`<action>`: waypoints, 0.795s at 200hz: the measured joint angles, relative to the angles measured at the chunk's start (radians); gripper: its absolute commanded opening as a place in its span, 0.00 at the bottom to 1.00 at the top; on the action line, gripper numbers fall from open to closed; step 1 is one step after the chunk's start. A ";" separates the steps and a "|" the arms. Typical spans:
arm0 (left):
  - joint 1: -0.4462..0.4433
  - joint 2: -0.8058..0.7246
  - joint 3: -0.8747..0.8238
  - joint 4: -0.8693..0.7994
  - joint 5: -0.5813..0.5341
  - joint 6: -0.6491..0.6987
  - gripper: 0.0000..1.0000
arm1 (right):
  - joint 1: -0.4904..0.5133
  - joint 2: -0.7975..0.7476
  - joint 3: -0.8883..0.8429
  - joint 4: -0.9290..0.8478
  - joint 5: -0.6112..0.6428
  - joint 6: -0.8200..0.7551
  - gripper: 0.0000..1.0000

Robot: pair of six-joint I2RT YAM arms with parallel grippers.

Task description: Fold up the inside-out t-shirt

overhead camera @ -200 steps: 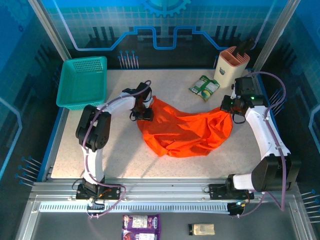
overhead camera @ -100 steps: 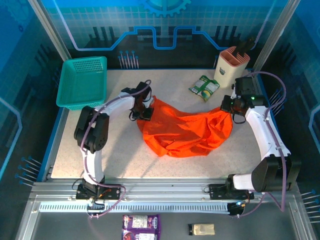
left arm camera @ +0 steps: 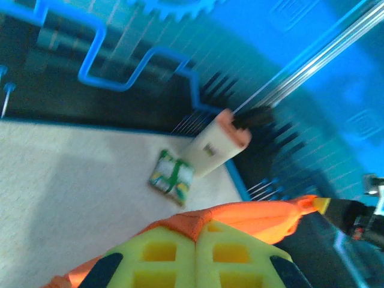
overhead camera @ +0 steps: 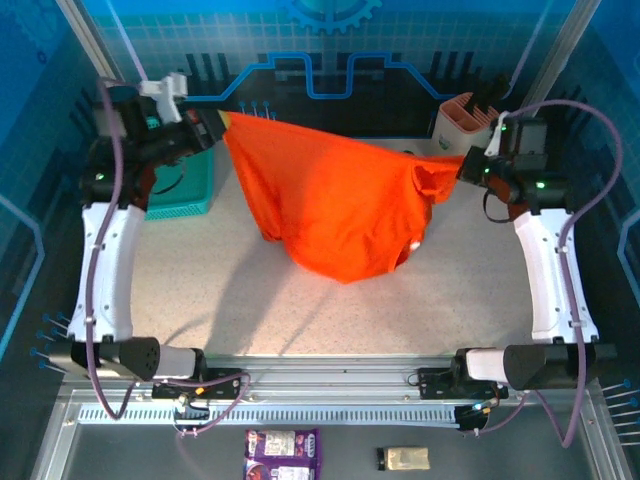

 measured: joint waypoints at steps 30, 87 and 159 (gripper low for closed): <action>0.020 -0.032 -0.022 0.083 0.097 -0.091 0.00 | -0.051 -0.009 0.270 -0.054 0.043 -0.019 0.00; 0.052 0.085 0.106 0.045 0.158 -0.180 0.00 | -0.059 -0.102 0.422 -0.022 -0.029 -0.003 0.00; 0.079 -0.129 0.066 0.167 0.193 -0.202 0.00 | -0.039 0.051 0.386 -0.091 -0.042 0.007 0.00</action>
